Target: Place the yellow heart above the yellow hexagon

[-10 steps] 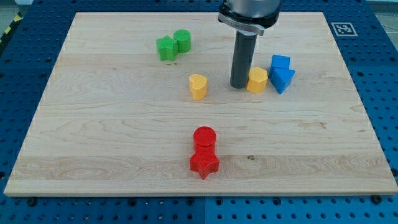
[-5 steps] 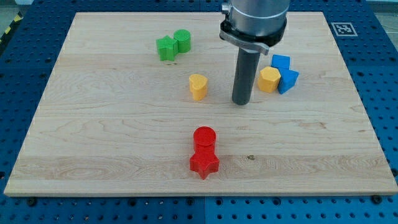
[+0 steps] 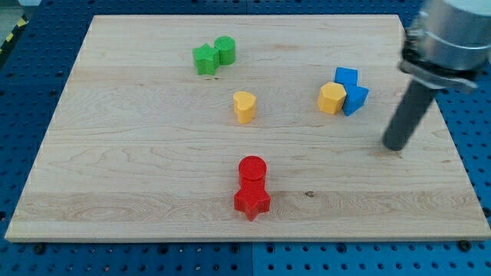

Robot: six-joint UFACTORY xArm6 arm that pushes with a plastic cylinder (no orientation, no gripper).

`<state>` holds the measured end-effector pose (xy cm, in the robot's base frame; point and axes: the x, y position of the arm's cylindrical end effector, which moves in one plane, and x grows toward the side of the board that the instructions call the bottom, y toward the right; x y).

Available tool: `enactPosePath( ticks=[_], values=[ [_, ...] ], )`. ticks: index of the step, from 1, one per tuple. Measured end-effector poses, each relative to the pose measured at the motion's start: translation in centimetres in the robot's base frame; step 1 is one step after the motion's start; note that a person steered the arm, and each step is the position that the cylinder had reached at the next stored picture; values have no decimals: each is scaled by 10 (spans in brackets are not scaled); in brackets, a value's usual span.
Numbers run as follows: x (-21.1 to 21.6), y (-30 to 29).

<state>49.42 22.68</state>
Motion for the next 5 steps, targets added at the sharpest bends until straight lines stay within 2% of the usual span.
enactPosePath(
  ticks=[1,2,3,5],
  values=[
    [-21,41],
    [-45,36],
    [-53,9],
    [-53,-6]
  ],
)
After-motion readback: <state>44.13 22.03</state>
